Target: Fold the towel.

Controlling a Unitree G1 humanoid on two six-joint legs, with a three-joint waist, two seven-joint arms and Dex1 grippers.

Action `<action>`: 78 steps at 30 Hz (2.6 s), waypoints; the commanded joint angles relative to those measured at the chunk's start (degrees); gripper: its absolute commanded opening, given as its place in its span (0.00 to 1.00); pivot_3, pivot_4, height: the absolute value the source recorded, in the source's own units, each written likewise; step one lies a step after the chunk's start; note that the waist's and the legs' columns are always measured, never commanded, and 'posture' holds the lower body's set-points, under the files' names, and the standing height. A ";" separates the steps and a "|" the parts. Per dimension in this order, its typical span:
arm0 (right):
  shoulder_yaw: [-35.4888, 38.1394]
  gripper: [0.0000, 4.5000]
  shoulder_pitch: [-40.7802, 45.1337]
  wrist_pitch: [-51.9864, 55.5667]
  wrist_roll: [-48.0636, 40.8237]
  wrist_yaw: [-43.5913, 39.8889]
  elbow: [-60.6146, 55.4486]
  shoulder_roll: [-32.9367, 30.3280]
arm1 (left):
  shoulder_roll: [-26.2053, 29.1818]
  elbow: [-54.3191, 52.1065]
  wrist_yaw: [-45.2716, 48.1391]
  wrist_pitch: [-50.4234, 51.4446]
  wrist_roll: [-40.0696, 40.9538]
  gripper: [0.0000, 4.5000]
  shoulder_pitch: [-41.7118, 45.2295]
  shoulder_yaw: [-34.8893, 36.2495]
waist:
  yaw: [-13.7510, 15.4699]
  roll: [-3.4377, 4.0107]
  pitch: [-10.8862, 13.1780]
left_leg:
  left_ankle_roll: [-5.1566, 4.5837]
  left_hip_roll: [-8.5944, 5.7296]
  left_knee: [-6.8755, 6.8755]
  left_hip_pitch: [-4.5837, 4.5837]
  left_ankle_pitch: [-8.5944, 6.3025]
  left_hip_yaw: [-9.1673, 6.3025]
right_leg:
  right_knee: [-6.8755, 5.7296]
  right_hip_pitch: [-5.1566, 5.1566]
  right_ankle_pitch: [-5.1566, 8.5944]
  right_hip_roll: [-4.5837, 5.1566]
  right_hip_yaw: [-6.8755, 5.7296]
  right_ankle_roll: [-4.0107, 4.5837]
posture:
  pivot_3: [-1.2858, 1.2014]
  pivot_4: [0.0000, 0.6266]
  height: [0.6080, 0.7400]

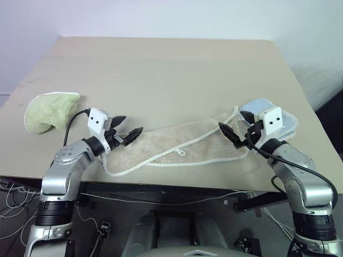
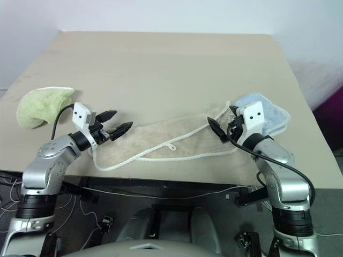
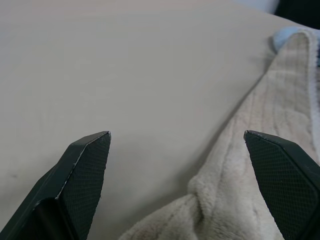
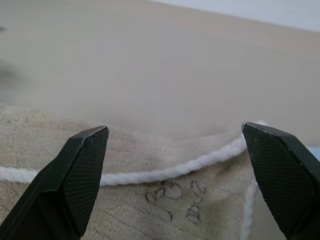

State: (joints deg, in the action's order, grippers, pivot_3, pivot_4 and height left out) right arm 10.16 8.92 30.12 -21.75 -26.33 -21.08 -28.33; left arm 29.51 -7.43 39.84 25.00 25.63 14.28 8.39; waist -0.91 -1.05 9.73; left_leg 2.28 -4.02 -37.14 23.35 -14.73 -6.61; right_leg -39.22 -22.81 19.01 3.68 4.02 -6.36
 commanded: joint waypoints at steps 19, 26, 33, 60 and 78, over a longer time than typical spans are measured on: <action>1.38 1.00 0.98 -1.82 -0.97 -7.86 1.42 -5.20 | 3.73 0.35 0.96 -5.49 -1.49 1.00 -0.14 2.65 | 0.13 0.00 0.00 | -0.01 0.00 0.01 0.00 0.00 0.00 | 0.03 0.03 0.00 0.01 -0.01 0.00 | 0.52 0.24 1.00; 3.00 1.00 -3.27 -2.01 -3.25 -14.96 1.24 -8.55 | 4.27 2.29 2.76 -5.91 -1.55 1.00 1.26 1.81 | 0.13 0.00 0.00 | -0.01 0.00 0.00 0.00 -0.01 0.00 | 0.04 0.03 0.00 0.01 -0.01 0.00 | 0.52 0.24 1.00; 4.36 1.00 -6.28 -3.35 -3.42 -19.60 1.81 -12.72 | 7.64 3.19 9.09 -6.06 -1.46 1.00 2.43 0.73 | 0.02 0.00 0.00 | -0.02 0.01 0.01 -0.02 -0.01 0.00 | 0.05 0.05 0.00 0.00 -0.02 0.00 | 0.52 0.24 1.00; -0.95 1.00 -2.65 -5.66 -0.60 -13.97 2.84 -8.20 | 32.37 19.29 52.66 -37.98 -11.01 1.00 16.08 -27.71 | -0.07 0.08 0.06 | -0.04 0.04 0.05 -0.02 -0.02 0.00 | 0.11 0.08 0.01 -0.01 -0.04 0.01 | 0.52 0.24 1.00; -1.12 1.00 -5.25 -5.49 -0.80 -10.17 -1.16 -5.62 | 26.63 31.55 52.11 -46.24 -18.02 0.54 20.26 -27.58 | -0.20 0.08 0.05 | -0.06 0.02 -0.01 -0.03 -0.02 0.00 | 0.05 0.09 0.01 -0.10 -0.07 0.00 | 0.52 0.24 1.00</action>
State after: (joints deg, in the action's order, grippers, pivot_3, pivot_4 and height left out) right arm 8.48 3.47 25.38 -22.12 -37.16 -19.47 -34.61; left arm 55.77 24.02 92.22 -21.45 7.92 34.09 -21.49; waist -1.11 -0.97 9.79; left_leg 2.22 -3.99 -37.14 23.32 -14.75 -6.61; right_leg -39.18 -22.72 19.02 3.58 3.95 -6.35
